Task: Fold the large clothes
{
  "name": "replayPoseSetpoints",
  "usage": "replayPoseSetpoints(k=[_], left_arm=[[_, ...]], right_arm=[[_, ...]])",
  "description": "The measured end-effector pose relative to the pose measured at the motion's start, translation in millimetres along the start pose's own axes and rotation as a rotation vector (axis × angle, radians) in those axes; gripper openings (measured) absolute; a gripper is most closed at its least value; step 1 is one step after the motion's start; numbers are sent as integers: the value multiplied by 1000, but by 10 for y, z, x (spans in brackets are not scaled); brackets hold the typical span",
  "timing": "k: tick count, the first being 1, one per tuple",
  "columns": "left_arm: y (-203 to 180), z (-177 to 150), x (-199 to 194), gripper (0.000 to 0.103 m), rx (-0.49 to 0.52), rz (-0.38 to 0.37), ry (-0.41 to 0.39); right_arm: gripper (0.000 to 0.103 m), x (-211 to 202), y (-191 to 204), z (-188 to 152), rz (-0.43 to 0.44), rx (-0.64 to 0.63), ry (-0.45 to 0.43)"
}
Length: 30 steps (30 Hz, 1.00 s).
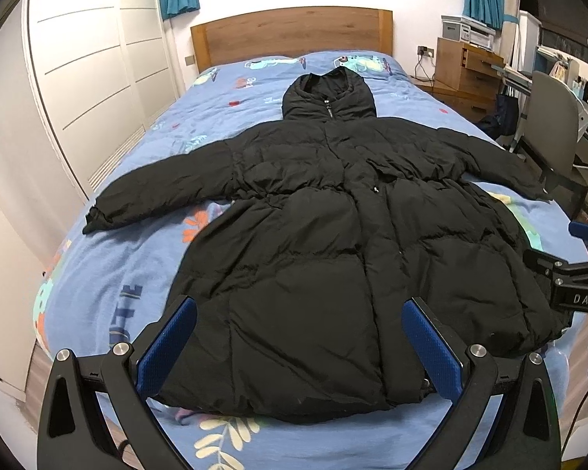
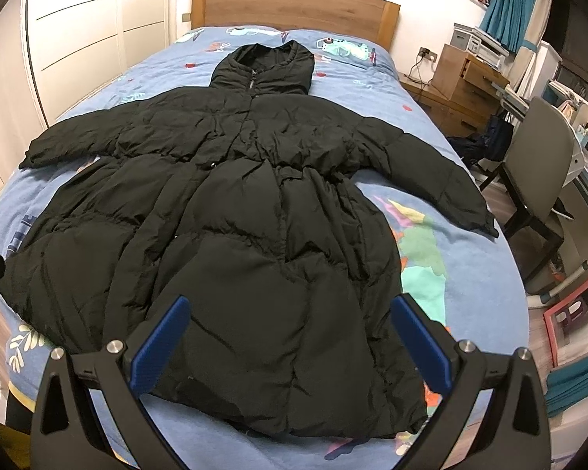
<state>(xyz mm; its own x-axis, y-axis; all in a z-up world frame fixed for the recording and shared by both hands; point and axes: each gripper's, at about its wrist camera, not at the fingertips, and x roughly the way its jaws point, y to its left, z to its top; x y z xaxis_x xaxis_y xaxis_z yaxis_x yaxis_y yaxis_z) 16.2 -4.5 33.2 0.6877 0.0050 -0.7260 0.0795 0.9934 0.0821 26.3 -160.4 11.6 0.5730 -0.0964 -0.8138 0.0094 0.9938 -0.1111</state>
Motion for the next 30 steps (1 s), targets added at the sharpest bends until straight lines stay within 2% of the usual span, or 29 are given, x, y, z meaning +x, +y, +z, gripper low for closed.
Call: replayPoseSetpoints(k=[6, 10, 15, 20, 26, 28, 30], left_arm=[[203, 350, -16, 102, 25, 27, -38], [443, 713, -23, 102, -18, 12, -68], [653, 1090, 79, 102, -55, 9, -69], [821, 1411, 277, 102, -51, 78, -83], [1112, 1731, 685, 102, -78, 204, -102], [1190, 1771, 887, 102, -115, 233, -104], [1201, 1784, 1129, 102, -125, 225, -78]], right_arm=[[103, -18, -103, 277, -39, 1, -18], [103, -47, -260, 586, -65, 29, -64], [103, 57, -520, 972, -107, 71, -96], [103, 364, -884, 1237, -126, 138, -85], [103, 926, -1449, 1128, -102, 305, -26], [103, 1187, -1653, 1010, -95, 361, 11], [103, 1447, -1860, 868, -100, 409, 55]])
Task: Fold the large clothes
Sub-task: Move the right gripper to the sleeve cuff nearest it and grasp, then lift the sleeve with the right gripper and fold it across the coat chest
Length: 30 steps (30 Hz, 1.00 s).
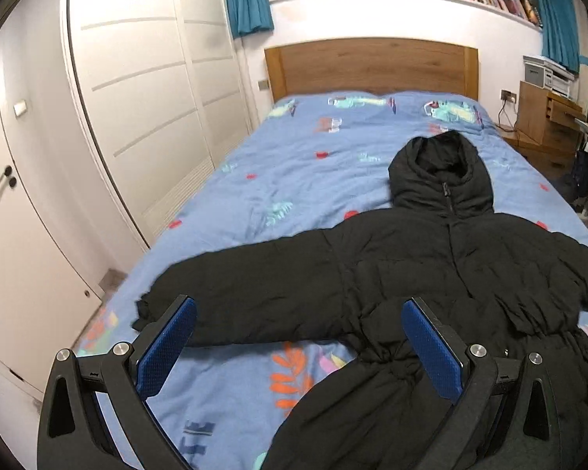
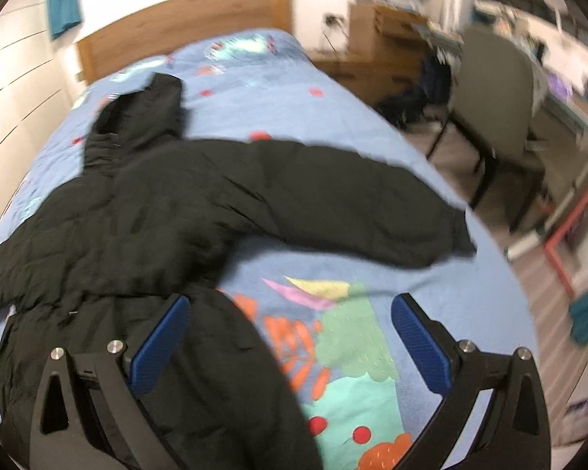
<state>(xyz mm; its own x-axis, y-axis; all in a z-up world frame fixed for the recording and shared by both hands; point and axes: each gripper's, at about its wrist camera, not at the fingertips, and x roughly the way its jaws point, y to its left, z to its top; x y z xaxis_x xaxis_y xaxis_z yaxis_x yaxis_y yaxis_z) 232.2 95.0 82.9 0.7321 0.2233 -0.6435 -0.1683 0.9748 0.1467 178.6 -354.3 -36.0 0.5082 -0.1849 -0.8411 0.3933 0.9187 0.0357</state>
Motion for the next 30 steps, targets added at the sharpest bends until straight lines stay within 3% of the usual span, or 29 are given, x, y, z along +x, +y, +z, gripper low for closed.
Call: replayPoseSetpoints(k=[10, 17, 25, 26, 28, 29, 30], left_arm=[[-524, -116, 705, 102, 19, -107, 126], [-716, -221, 1044, 102, 6, -128, 199], [-856, -352, 1255, 102, 38, -90, 250], [-865, -363, 1266, 102, 41, -89, 252], [-883, -380, 1277, 102, 47, -90, 256], [-888, -385, 1278, 102, 50, -91, 256], [-887, -391, 1273, 102, 52, -92, 255]], right_arm=[[103, 963, -1153, -77, -13, 275, 94], [103, 1359, -1638, 27, 114, 479, 49], [101, 1564, -1846, 233, 161, 589, -36], [97, 1584, -1843, 260, 161, 593, -39], [79, 1608, -1843, 303, 155, 593, -43], [63, 1625, -1843, 321, 157, 597, -43], [55, 1644, -1851, 338, 166, 608, -42]])
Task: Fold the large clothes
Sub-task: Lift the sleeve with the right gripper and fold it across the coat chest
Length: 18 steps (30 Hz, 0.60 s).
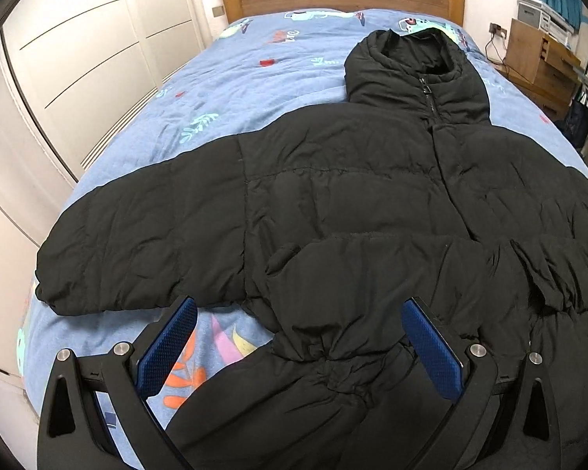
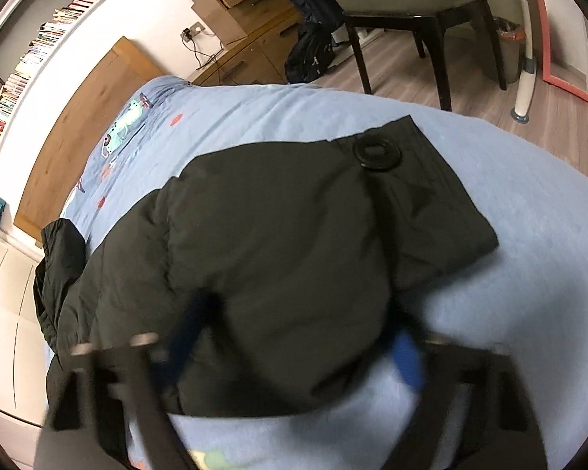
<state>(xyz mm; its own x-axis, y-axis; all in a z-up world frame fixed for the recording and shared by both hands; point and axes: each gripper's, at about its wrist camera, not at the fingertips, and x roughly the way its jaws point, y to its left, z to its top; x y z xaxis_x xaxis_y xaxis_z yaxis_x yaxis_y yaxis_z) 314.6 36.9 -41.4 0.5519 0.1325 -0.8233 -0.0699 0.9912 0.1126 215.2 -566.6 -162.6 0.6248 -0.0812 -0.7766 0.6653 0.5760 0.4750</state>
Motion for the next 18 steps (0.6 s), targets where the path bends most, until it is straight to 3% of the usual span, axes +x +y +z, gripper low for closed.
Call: replayPoseSetpoints(k=[3, 5, 8, 18], left_arm=[[22, -10, -26, 102, 4, -5, -3], [31, -8, -51, 102, 6, -4, -10], [76, -13, -120, 102, -4, 3, -32], [370, 4, -450, 102, -84, 19, -100]], right_arm=[[44, 4, 7, 46, 15, 23, -6], [25, -27, 26, 42, 27, 27, -12], [12, -116, 102, 57, 41, 9, -36], [8, -724, 704, 173, 136, -101, -134]])
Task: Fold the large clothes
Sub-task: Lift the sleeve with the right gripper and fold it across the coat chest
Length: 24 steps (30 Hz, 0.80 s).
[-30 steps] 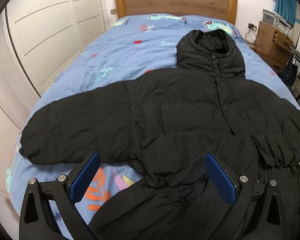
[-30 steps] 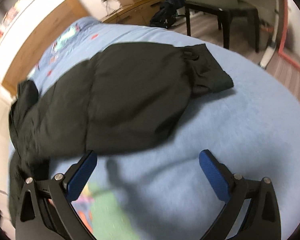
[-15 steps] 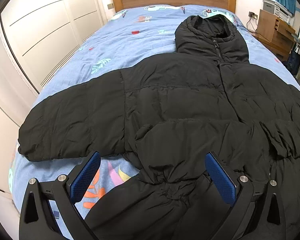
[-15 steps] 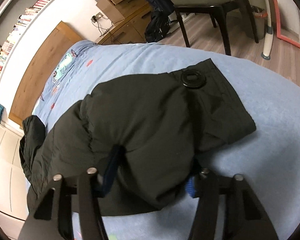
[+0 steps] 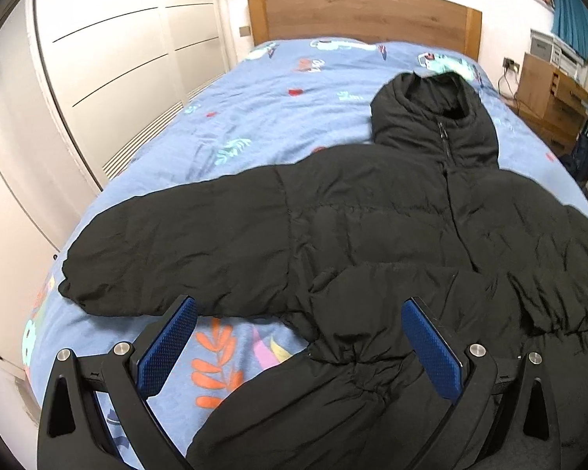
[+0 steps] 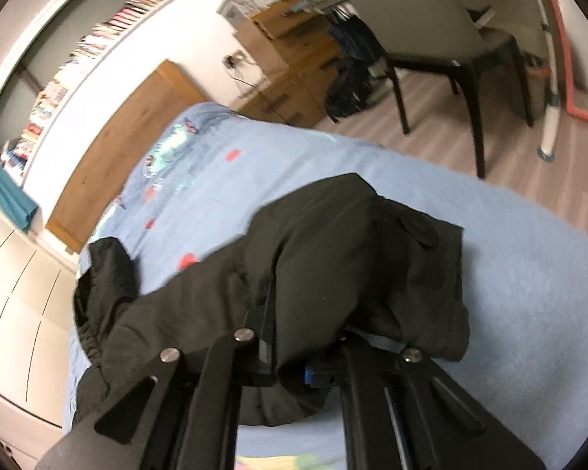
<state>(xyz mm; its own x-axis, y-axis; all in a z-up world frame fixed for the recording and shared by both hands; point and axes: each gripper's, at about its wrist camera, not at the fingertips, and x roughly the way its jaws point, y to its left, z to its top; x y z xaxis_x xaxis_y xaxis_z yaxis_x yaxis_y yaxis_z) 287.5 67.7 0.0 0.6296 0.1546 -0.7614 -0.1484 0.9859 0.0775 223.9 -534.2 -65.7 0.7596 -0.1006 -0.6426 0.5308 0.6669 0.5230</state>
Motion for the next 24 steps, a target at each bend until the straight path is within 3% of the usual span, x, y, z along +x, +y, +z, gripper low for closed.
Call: replayPoseSetpoints(k=[11, 18, 24], left_arm=[[302, -75, -504, 102, -32, -17, -59], [537, -125, -759, 102, -55, -23, -105], [746, -186, -854, 102, -68, -27, -98]], right_arm=[[7, -565, 1073, -23, 150, -185, -28], [7, -782, 1874, -384, 272, -318, 7], [7, -793, 2496, -855, 343, -424, 69]])
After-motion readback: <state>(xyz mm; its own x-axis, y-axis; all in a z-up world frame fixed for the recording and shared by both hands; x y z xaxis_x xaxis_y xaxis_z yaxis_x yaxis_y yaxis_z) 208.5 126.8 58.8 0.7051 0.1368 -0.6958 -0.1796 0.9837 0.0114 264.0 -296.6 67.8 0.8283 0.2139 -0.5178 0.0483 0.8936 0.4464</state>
